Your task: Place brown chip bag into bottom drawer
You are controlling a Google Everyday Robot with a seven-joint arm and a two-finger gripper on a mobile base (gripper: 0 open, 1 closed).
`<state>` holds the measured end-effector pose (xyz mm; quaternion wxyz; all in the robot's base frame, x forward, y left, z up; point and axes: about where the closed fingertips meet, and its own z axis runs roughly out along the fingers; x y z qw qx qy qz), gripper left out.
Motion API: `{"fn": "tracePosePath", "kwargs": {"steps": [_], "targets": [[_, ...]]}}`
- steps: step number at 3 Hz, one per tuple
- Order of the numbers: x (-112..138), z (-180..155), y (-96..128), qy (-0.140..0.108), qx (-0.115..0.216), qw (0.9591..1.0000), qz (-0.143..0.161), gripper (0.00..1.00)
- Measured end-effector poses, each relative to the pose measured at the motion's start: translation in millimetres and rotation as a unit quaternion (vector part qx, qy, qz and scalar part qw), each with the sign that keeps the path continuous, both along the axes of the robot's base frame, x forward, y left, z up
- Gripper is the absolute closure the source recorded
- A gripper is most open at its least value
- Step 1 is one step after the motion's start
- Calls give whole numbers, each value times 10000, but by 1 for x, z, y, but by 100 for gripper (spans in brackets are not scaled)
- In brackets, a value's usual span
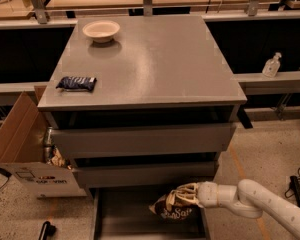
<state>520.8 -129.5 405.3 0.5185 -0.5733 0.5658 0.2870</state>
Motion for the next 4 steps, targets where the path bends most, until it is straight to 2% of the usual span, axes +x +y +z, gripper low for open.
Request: {"fn": "tracePosePath", "kwargs": {"steps": [1, 2, 3, 4], "targets": [[4, -18, 4, 148, 147, 9998, 64, 81], [5, -18, 6, 151, 163, 9997, 78, 59], [2, -19, 11, 129, 11, 9998, 182, 26], [-3, -20, 15, 78, -314, 9991, 284, 11]]}}
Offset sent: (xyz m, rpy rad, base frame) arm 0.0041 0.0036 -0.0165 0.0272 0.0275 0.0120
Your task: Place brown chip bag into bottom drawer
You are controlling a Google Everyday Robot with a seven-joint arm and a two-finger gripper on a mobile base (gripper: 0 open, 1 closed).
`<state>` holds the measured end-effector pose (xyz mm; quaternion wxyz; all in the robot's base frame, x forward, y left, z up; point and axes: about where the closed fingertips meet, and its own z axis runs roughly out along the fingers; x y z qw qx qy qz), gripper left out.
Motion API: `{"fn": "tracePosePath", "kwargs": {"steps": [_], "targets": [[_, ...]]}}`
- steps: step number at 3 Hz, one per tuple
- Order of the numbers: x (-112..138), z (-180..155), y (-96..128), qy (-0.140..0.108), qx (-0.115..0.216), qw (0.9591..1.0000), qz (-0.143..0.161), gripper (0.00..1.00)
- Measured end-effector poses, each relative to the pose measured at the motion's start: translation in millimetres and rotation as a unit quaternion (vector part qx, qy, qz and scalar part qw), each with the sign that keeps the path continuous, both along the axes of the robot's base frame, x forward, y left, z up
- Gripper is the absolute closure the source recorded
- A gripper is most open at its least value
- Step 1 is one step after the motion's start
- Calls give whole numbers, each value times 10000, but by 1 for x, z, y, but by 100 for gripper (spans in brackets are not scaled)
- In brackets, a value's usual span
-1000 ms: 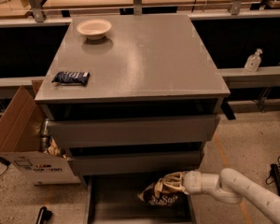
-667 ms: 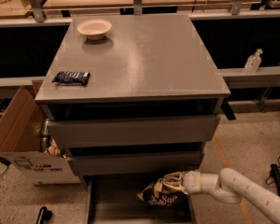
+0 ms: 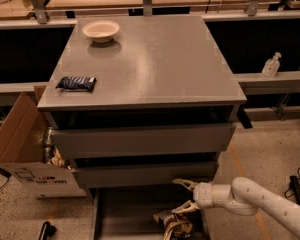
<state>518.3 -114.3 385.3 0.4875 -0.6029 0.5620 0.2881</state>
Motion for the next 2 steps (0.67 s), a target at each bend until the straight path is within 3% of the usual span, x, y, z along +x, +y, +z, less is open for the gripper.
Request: {"fn": "tracePosePath", "kwargs": {"steps": [2], "targets": [[-10, 8, -11, -53, -28, 10000, 55, 47]]}}
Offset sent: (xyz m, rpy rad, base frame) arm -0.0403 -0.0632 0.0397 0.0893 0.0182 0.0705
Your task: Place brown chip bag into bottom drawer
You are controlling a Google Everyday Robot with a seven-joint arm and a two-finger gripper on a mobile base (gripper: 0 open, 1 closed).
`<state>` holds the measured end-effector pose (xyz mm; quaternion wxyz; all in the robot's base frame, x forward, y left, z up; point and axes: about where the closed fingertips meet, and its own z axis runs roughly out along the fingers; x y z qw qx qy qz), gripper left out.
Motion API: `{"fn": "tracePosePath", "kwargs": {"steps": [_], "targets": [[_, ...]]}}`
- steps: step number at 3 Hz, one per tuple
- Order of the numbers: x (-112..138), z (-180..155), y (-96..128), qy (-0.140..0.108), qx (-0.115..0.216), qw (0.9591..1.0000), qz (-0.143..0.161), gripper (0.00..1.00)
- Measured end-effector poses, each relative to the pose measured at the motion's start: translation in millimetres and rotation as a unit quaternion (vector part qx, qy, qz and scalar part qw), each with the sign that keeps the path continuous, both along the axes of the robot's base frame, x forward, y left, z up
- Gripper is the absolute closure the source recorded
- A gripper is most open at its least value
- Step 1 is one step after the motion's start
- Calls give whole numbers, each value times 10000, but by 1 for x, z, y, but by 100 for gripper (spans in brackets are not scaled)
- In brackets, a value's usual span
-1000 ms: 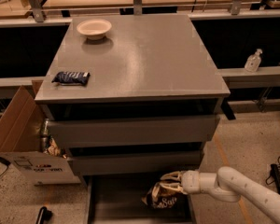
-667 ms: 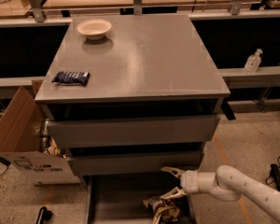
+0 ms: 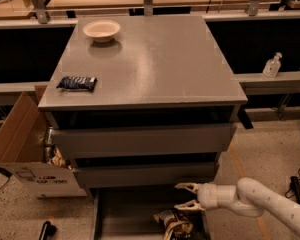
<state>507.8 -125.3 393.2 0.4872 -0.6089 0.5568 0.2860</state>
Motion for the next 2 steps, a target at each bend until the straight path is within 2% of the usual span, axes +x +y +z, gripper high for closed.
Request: {"fn": "tracePosePath", "kwargs": {"steps": [1, 2], "targets": [[-7, 22, -31, 10, 253, 9996, 143, 34], [-24, 54, -43, 71, 455, 9980, 429, 10]]}}
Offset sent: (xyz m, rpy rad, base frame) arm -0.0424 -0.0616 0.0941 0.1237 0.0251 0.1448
